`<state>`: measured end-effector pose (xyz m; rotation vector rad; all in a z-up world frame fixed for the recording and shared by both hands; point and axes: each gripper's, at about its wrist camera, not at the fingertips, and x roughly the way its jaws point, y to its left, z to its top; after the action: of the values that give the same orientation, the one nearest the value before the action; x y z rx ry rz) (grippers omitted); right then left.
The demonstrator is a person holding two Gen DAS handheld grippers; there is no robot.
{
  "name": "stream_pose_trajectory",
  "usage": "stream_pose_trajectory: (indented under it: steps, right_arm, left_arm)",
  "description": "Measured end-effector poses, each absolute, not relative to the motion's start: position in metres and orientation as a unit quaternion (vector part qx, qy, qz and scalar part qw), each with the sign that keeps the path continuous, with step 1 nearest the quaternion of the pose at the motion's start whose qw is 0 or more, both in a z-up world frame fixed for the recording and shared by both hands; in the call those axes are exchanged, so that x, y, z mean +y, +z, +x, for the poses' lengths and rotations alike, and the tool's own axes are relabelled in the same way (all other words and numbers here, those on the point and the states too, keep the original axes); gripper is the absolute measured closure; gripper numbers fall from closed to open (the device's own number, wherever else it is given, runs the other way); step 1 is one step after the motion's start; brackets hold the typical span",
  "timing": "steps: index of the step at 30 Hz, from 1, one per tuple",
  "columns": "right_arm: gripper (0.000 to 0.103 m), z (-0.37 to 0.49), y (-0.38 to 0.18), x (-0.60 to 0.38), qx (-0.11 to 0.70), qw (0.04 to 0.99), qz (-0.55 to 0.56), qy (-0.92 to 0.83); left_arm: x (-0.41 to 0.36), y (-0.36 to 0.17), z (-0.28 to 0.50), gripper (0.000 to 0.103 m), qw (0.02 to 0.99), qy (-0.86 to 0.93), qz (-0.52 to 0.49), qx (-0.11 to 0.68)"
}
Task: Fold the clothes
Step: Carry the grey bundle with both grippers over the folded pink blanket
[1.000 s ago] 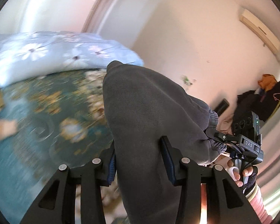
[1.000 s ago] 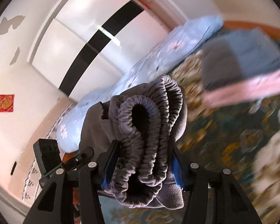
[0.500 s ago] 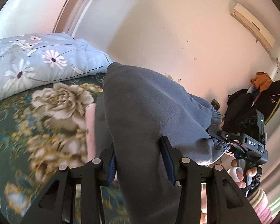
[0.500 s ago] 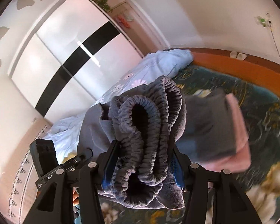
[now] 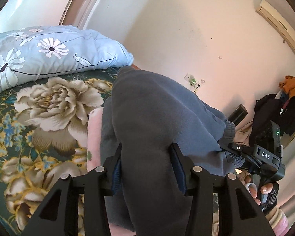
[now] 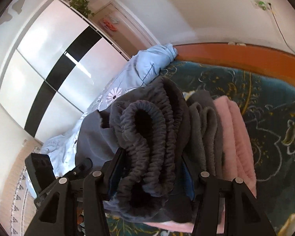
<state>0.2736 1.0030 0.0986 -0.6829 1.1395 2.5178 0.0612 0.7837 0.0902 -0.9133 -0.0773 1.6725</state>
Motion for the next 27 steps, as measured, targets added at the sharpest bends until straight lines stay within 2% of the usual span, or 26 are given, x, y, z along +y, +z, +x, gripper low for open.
stream_pose_trajectory:
  steps: [11, 19, 22, 24, 27]
  right_arm:
    - [0.042, 0.279, 0.123, 1.003, 0.378, 0.151, -0.257, 0.877]
    - [0.040, 0.304, 0.168, 1.004, 0.354, 0.224, -0.202, 0.885]
    - [0.040, 0.300, 0.190, 0.977, 0.297, 0.198, -0.190, 0.915]
    - [0.040, 0.283, 0.195, 0.952, 0.237, 0.157, -0.220, 0.933]
    - [0.040, 0.257, 0.182, 0.935, 0.172, 0.160, -0.275, 0.932]
  left_arm:
    - [0.771, 0.127, 0.055, 0.049, 0.558, 0.732, -0.390, -0.030]
    - [0.769, 0.156, 0.068, 0.049, 0.567, 0.741, -0.359, -0.016]
    - [0.781, 0.157, 0.083, 0.049, 0.587, 0.733, -0.345, 0.004]
    - [0.792, 0.154, 0.095, 0.049, 0.593, 0.731, -0.335, 0.032]
    - [0.803, 0.145, 0.096, 0.048, 0.590, 0.734, -0.333, 0.048]
